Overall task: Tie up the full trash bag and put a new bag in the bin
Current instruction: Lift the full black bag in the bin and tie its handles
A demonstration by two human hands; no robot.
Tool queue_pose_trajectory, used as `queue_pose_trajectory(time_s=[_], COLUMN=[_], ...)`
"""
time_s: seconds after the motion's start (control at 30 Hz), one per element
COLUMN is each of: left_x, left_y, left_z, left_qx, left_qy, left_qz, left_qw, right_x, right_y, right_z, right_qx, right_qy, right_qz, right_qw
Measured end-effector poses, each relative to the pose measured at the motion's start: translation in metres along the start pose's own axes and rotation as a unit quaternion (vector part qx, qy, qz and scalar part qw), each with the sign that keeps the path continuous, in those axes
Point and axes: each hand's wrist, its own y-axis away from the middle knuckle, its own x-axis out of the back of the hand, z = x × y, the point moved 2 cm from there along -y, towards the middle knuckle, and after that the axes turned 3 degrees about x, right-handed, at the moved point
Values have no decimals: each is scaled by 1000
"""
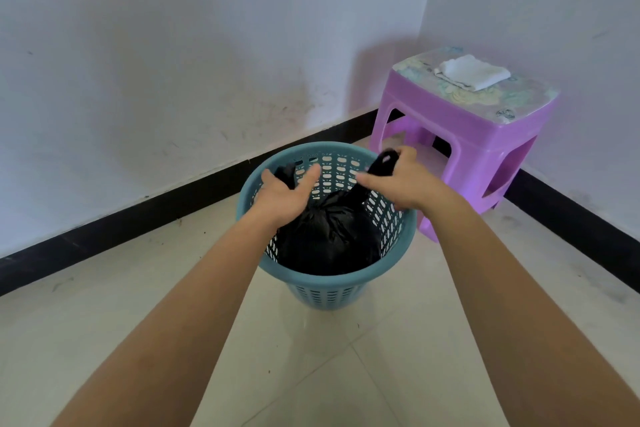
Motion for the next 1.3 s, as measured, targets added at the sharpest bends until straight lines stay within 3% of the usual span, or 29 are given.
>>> queue_pose_trajectory(time_s=[0.17, 0.3, 0.43, 0.5, 0.7, 0.8, 0.87, 0.93, 1.03, 1.2, 1.3], left_x=[-12, -20, -24, -22, -22, -13, -6, 2, 7, 11, 4], left_y=[-16, -16, -24, -26, -32, -24, -16, -9, -1, 0, 0], left_z=[-20, -25, -31, -30, -26, -14, 1, 15, 32, 29, 21], left_qx=[23, 61, 112, 116, 10, -98, -141, -168, -205, -165, -110], left_qy=[87, 145, 197, 220, 215, 184, 220, 285, 349, 289, 286], left_qz=[-4, 21, -14, -12, 41, 95, 105, 82, 16, -38, -109], left_qw=[996, 987, 974, 969, 976, 973, 960, 940, 914, 942, 946], right_x=[-4, -33, -55, -62, -68, -67, -57, -46, -35, -24, -32], right_y=[1, -10, -16, -21, -36, -39, -35, -28, -19, -19, -16], right_z=[5, 5, 4, 6, 20, 20, 14, 4, -10, -21, -31], right_qx=[-14, 15, -45, -69, -84, -32, 30, 105, 161, 69, 67], right_qy=[61, 43, 120, 106, -87, -203, -213, -193, -257, -365, -358], right_qz=[-10, 68, -40, -52, 23, 55, 103, 146, 155, 93, 116], right_qw=[998, 997, 991, 991, 992, 977, 971, 964, 940, 924, 924])
